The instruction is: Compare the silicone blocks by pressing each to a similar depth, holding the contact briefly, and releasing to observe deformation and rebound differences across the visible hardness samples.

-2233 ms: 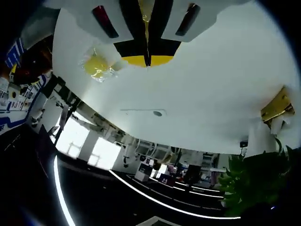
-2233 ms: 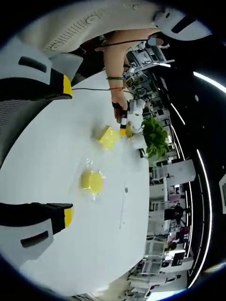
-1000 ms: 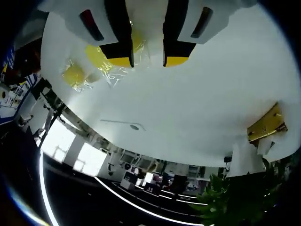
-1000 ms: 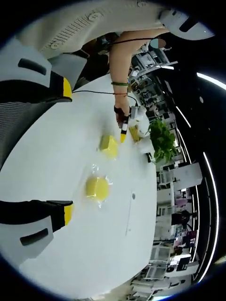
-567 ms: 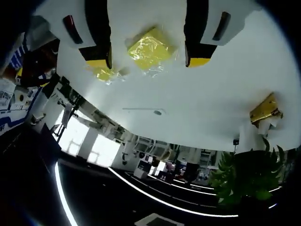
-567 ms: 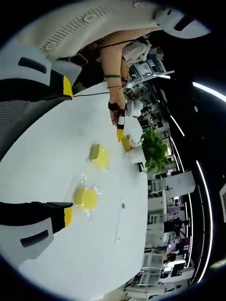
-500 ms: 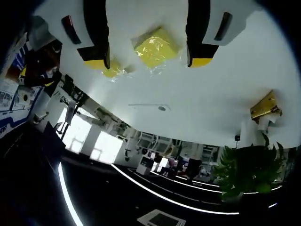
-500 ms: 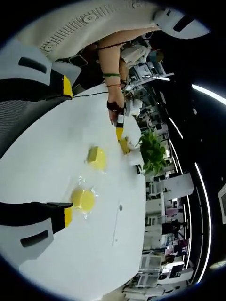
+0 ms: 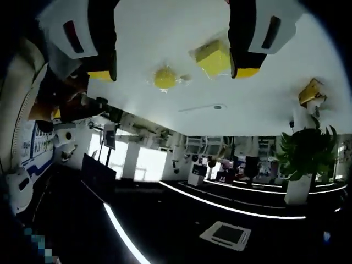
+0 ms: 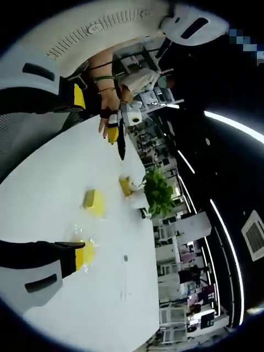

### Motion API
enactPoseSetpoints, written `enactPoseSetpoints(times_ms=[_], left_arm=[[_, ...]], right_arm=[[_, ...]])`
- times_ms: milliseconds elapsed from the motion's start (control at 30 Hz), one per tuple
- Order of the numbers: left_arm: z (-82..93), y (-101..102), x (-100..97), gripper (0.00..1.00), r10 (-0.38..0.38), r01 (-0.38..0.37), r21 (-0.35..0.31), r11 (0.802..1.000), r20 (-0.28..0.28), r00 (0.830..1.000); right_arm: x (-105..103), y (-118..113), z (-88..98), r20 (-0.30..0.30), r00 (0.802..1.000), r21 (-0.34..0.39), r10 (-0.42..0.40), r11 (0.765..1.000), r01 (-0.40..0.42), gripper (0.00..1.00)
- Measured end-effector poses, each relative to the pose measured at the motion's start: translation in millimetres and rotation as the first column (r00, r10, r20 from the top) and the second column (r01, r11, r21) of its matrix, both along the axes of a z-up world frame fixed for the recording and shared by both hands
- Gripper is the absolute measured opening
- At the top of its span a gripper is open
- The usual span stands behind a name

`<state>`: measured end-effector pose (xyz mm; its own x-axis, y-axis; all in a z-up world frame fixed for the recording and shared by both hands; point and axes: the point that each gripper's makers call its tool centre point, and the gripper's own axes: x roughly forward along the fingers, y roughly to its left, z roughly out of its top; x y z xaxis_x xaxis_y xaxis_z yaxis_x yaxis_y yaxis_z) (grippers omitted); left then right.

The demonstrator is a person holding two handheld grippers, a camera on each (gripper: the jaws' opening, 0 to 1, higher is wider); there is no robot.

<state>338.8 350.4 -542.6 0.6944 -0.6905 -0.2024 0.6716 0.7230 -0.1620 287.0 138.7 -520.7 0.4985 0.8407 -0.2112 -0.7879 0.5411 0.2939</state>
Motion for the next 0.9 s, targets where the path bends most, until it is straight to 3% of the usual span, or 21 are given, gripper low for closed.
enactPoseSetpoints(times_ms=[67,167,433,600,900], left_arm=[[-0.1,-2,-13.1,0.85,-0.010,0.010,0.008,1.000,-0.009,1.000],[5.5,-4,-27.4,0.88,-0.009,0.008,-0.045,0.999,-0.003,1.000],[9.2,0,-48.8,0.86,0.056,-0.059,-0.119,0.991,-0.027,0.998],[12.0,2,-53.4,0.87,0.082,-0.085,-0.153,0.984,-0.026,0.996],[20.2,-8,-54.7,0.90,0.086,-0.092,-0.252,0.963,-0.037,0.996]], right_arm=[[-4,1,1.0,0.017,1.000,0.002,0.013,1.000,-0.013,0.96],[-13,4,-2.6,-0.020,0.999,0.013,0.042,0.999,-0.042,0.96],[-26,1,-9.6,-0.018,0.999,0.014,0.036,0.999,-0.036,0.96],[-27,-2,-4.9,0.004,1.000,0.041,0.017,0.999,-0.017,0.96],[-29,-9,-6.4,-0.010,1.000,0.070,-0.002,0.998,0.003,0.96]])
